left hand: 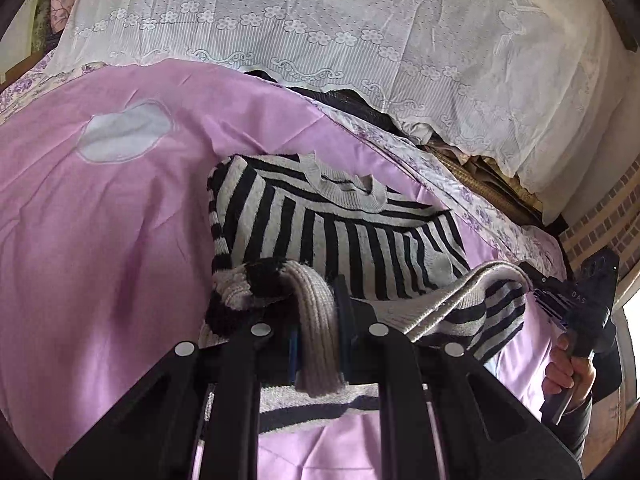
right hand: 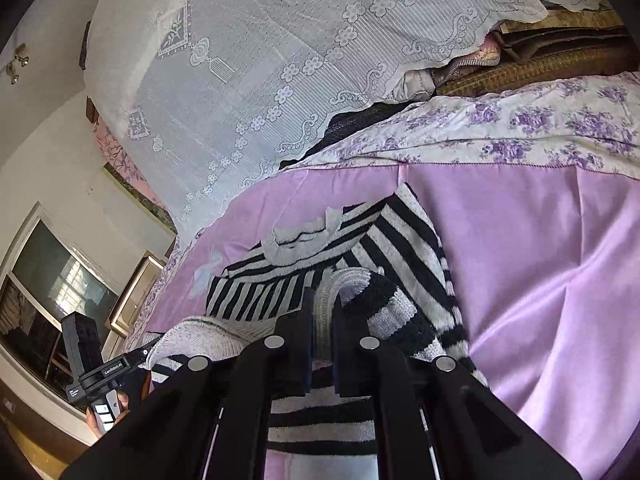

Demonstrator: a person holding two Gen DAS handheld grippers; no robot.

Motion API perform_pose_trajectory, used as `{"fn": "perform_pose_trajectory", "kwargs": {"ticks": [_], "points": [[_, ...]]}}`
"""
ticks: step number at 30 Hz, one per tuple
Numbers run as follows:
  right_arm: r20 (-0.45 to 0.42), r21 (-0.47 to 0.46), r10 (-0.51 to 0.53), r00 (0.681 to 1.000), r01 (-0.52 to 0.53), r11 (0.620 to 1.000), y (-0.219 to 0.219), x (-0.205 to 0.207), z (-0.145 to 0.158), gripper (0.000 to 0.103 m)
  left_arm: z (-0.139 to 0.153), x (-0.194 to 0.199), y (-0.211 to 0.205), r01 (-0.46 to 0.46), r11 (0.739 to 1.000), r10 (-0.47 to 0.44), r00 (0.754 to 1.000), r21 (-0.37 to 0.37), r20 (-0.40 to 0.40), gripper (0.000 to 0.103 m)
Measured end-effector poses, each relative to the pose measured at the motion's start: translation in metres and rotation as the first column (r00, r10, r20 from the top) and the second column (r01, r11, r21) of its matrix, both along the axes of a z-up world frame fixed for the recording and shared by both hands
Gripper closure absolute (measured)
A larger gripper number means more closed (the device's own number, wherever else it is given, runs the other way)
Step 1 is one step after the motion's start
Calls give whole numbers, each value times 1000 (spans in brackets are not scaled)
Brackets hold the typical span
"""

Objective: Fold small clothes
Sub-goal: 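Lift the hem with both tools and fold it over onto the collar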

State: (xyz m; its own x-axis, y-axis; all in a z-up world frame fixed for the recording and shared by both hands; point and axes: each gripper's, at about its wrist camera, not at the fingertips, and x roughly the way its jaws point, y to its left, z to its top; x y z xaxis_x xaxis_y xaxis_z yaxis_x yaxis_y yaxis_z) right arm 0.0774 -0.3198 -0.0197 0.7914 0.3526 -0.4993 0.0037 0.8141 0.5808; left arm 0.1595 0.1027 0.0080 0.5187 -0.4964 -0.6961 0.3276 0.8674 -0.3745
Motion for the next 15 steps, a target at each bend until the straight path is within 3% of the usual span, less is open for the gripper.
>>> {"fn": "perform_pose_trajectory", "kwargs": {"ticks": [9,15], "points": [[12,76,-69,998,68,995,-13,97,-9,95,-1,81,-14,-69,997,69,998,16,11,89],[-40,53,-112,993,114,992,-19,147,-37,95,-29,122,-29,-107,992,107,994,61,11,87]]}}
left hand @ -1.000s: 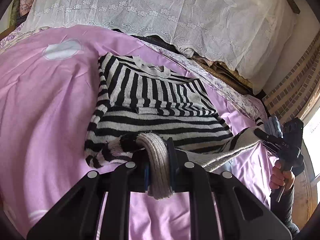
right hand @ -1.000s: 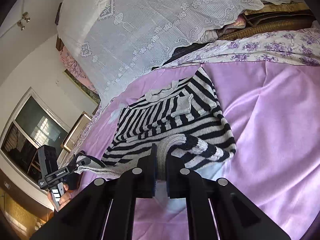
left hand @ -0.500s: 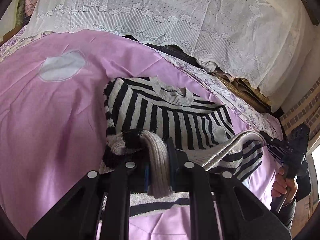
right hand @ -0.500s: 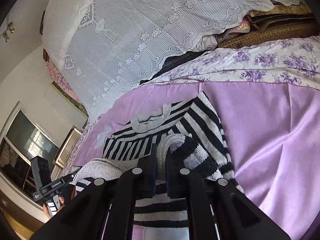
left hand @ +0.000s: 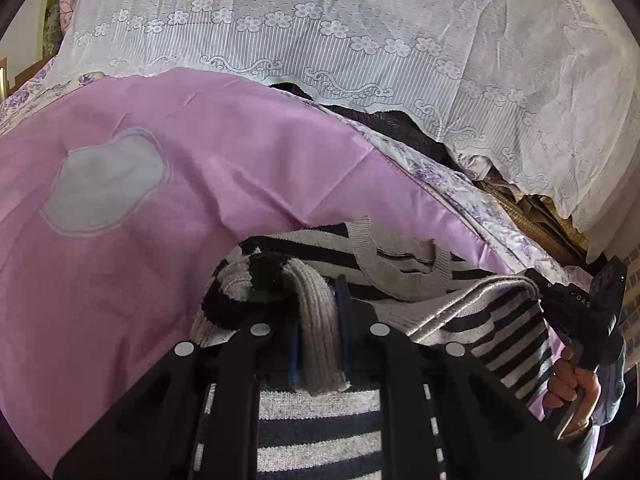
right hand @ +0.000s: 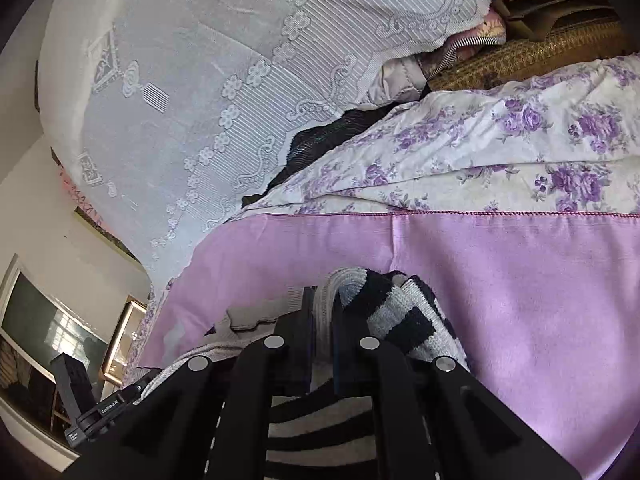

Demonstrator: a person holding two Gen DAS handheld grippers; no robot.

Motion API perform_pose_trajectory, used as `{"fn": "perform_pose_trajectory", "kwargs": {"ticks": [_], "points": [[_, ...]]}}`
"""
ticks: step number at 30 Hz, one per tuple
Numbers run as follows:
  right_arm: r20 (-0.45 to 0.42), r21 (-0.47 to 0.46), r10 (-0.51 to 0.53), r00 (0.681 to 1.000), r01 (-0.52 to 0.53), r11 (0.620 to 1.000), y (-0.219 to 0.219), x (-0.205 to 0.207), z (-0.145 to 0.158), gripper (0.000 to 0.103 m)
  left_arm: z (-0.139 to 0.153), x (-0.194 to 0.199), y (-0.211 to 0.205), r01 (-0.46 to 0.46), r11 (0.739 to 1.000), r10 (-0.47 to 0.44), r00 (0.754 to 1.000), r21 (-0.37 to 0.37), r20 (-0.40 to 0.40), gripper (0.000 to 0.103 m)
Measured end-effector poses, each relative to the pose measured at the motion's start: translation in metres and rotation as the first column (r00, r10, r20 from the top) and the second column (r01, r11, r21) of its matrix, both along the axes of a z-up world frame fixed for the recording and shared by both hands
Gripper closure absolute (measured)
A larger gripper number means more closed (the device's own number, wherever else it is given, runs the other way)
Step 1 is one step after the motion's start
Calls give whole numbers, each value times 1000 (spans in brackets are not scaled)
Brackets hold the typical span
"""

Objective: Fold small clothes
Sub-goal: 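Lift the hem with both tools and fold it over onto the collar, then open both tools and release the hem on the sweater body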

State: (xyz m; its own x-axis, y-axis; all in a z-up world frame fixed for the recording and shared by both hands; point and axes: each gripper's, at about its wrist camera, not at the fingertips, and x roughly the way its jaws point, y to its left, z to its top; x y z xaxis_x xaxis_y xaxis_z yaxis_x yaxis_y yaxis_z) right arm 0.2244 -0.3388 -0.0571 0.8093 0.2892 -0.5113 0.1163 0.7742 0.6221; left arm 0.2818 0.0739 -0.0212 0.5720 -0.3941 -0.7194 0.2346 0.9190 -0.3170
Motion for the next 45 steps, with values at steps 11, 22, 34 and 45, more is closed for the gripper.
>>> {"fn": "perform_pose_trajectory", "kwargs": {"ticks": [11,22,34,45], "points": [[179,-61,-46,983,58,996,-3,-26,20,52,21,-32,22,-31,998,39,985,-53,166,20],[-18,-275,296,955,-289,917,87,6,-8,51,-27,-11,-54,50,971,-60,998,234,35,16],[57,63,-47,997,44,997,-18,-11,-26,78,-5,-26,-7,-18,997,7,990,80,138,17],[2,-126,140,990,-139,982,35,10,-26,40,-63,30,32,-149,987,135,972,-59,-192,5]]}}
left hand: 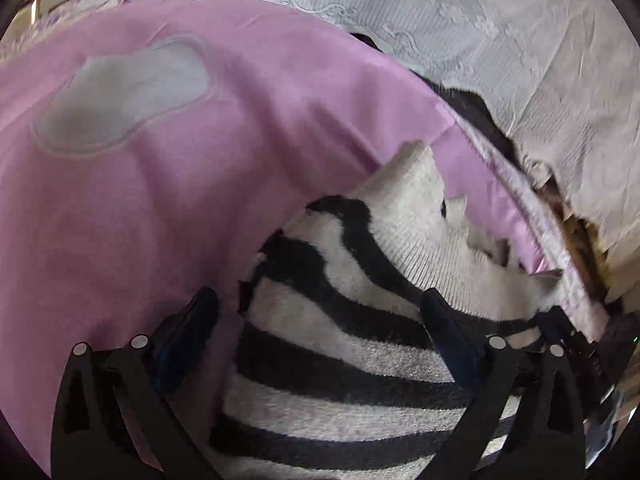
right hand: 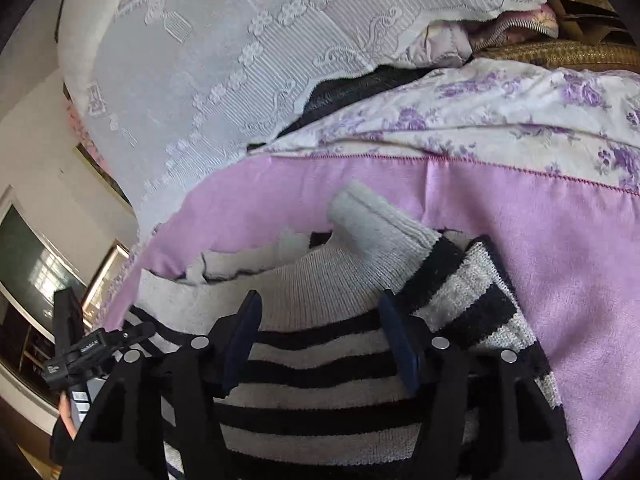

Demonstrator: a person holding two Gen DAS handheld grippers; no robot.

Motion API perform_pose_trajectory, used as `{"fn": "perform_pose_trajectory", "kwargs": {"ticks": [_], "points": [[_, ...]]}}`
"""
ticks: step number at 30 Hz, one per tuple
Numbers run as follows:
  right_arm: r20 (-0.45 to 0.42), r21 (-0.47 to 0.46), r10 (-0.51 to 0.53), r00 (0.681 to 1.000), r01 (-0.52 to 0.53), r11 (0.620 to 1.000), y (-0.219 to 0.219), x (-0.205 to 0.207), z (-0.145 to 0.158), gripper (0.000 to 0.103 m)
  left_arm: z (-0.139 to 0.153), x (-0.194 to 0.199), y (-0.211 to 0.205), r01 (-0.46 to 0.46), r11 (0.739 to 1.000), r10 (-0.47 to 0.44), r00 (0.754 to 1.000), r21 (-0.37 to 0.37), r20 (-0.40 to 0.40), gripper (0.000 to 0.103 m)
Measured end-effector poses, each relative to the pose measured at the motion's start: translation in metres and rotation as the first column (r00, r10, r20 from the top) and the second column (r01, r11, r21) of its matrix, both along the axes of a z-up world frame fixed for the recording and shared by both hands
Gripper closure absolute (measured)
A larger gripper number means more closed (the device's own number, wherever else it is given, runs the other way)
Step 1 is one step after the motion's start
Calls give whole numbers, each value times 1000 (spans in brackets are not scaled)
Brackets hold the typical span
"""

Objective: Fold small clothes
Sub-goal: 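Open both tools and release the hem on the sweater body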

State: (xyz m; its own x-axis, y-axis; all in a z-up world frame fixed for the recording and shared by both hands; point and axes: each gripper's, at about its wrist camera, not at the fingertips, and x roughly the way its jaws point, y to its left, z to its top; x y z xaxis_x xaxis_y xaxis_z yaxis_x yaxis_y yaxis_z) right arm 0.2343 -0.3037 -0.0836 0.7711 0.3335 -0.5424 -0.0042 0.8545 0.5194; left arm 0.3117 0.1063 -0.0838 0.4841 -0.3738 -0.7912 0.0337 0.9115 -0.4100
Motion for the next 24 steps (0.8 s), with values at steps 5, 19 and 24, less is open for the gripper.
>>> {"fn": "perform_pose_trajectory", "kwargs": {"ticks": [5,19,24], "points": [[117,-64,-43,992,50,997,7,-22,11,40,30,-35,-16,-10,990,-16,983,142,185,5],[-93,-516,-47,995,-7,856,80,-66,-3,6,7,-114,-145,79,749,-269,944,658,193,4],[4,-484,-121,993,108,869,68,-98,7,5,21,-141,-134,1,822,-181,949,570,260,5]]}}
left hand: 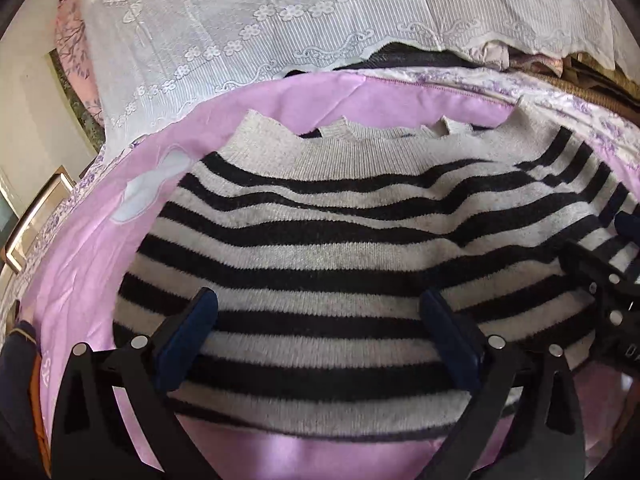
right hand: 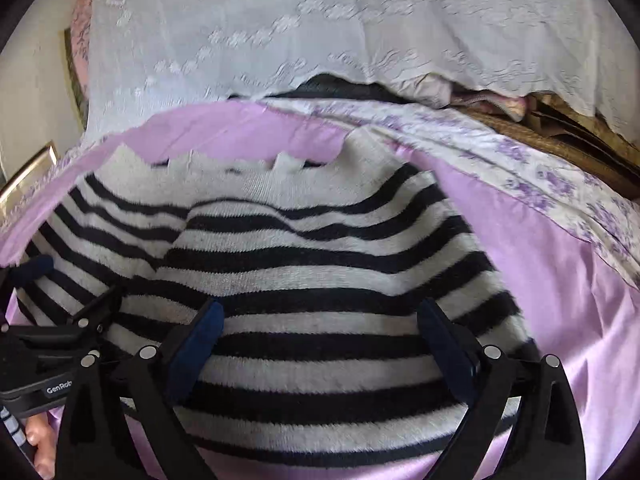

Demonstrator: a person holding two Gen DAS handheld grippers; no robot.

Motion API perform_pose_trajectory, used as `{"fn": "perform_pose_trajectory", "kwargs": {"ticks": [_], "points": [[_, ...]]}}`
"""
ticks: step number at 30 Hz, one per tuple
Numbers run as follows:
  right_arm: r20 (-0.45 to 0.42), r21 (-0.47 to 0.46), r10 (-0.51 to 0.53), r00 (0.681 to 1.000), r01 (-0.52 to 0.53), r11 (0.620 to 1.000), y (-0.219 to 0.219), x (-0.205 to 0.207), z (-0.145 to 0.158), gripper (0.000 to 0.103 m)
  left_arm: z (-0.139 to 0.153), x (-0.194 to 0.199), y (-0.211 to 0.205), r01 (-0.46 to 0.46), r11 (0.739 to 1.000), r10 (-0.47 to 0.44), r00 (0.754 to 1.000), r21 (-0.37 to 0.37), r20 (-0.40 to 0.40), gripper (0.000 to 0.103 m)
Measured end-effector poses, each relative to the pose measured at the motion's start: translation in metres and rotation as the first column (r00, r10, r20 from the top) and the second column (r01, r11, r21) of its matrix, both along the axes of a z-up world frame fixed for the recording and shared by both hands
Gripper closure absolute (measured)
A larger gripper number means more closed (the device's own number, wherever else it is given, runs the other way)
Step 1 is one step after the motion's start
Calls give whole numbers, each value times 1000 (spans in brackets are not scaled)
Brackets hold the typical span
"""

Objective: Fold small clothes
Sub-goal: 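Open both tools and release the hem on the sweater body, then grasp the side edge of the folded sweater with the right tool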

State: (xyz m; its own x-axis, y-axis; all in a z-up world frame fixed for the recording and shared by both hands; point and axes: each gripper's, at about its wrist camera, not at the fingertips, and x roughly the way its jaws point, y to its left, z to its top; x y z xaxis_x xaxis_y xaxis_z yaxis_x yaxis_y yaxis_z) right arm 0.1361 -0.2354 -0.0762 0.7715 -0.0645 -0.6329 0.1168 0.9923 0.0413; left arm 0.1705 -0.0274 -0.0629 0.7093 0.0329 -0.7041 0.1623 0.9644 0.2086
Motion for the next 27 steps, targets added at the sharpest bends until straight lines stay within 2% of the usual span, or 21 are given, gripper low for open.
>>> {"fn": "perform_pose_trajectory", "kwargs": {"ticks": [1,3,5,6,8,9,10,12,14,16,17,20,23,25,27], "points": [[63,35,-25,998,23,999,-8,-14,7,5,5,-9,3,-3,999,3,1000,-36,14,5],[130,120,-47,990,32,992,-23,-32,18,5,15,-24,6,17,994,-14,999,-105,31,5],[110,168,-39,993,20,986,-30,-36,16,5,18,-28,-2,18,994,-14,999,-105,44,5],[72,159,-39,997,28,987,-29,-34,10,5,16,-27,-6,5,995,-1,999,-95,40,5],[-11,82,-55,998,55,995,-21,-27,-3,4,1,-16,-13,-17,997,15,1000,-80,-24,5],[-49,27,-50,998,51,998,-12,-25,-6,3,-10,-9,-18,-34,999,33,998,-36,-48,4],[-60,-30,-47,997,45,999,-4,-24,-6,3,-17,-6,-23,-34,999,34,999,5,-37,4],[-32,-55,-43,999,41,998,1,-30,-4,4,-16,-10,-25,-39,999,39,999,26,-11,4],[41,23,-46,998,45,999,-13,-43,8,4,-11,-15,-21,-36,999,36,999,3,-2,4],[108,114,-105,989,93,989,-40,-54,21,4,0,-20,-14,-28,998,28,1000,-55,9,5],[113,162,-130,985,111,981,-55,-57,24,4,6,-21,-11,-30,996,31,999,-86,16,5],[79,369,-169,982,129,920,-103,-62,15,4,20,-16,-15,-41,990,43,999,-137,13,5],[23,552,-193,981,149,820,-134,-61,-7,14,19,-5,-28,-57,985,53,998,-162,-29,5],[-7,643,-176,984,139,753,-142,-59,-21,22,6,4,-37,-68,984,55,995,-164,-84,5],[-29,659,-166,986,144,738,-140,-55,-27,27,-13,11,-46,-62,993,51,993,-98,-111,4]]}}
